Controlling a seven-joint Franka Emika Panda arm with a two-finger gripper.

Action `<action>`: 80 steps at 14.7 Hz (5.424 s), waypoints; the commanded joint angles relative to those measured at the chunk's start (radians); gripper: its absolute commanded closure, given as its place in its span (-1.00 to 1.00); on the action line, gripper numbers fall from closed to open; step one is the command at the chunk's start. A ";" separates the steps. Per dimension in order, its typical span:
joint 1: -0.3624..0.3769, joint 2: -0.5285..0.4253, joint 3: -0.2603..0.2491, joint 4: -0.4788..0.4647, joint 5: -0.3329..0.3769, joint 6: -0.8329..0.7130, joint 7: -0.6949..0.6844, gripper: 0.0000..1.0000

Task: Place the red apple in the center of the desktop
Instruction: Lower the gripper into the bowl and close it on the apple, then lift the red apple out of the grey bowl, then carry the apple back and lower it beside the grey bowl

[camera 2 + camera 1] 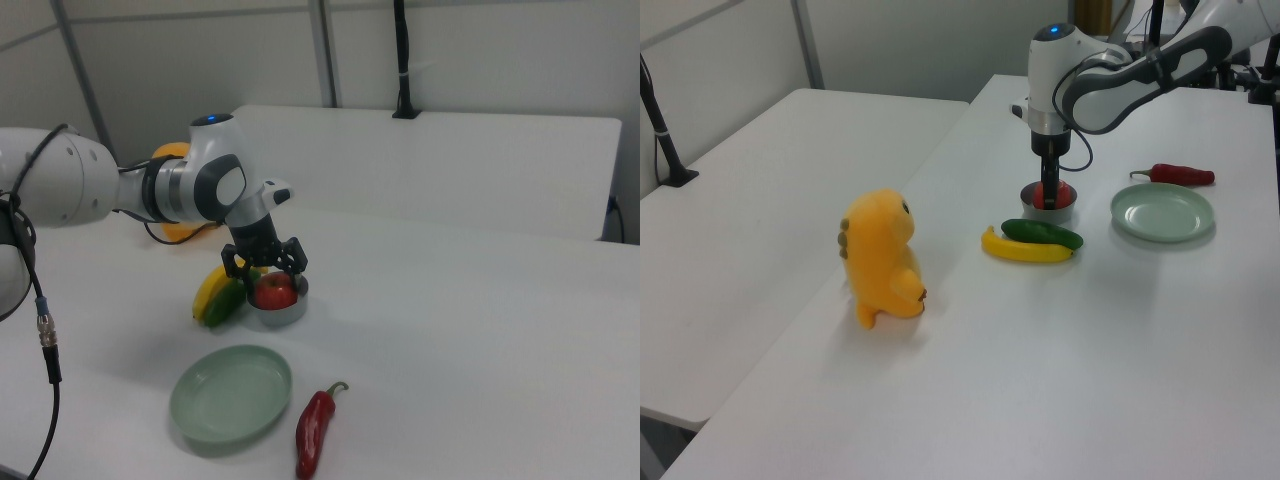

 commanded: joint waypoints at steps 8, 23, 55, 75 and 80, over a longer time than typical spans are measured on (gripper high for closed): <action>0.007 0.005 -0.004 -0.038 -0.044 0.055 -0.007 -0.79; 0.006 -0.035 -0.003 -0.030 -0.027 0.037 -0.001 0.51; -0.004 -0.581 -0.128 -0.396 0.144 -0.263 -0.030 0.48; -0.008 -0.296 -0.124 -0.524 0.134 0.451 -0.032 0.45; -0.004 -0.265 -0.118 -0.524 0.134 0.448 -0.056 0.35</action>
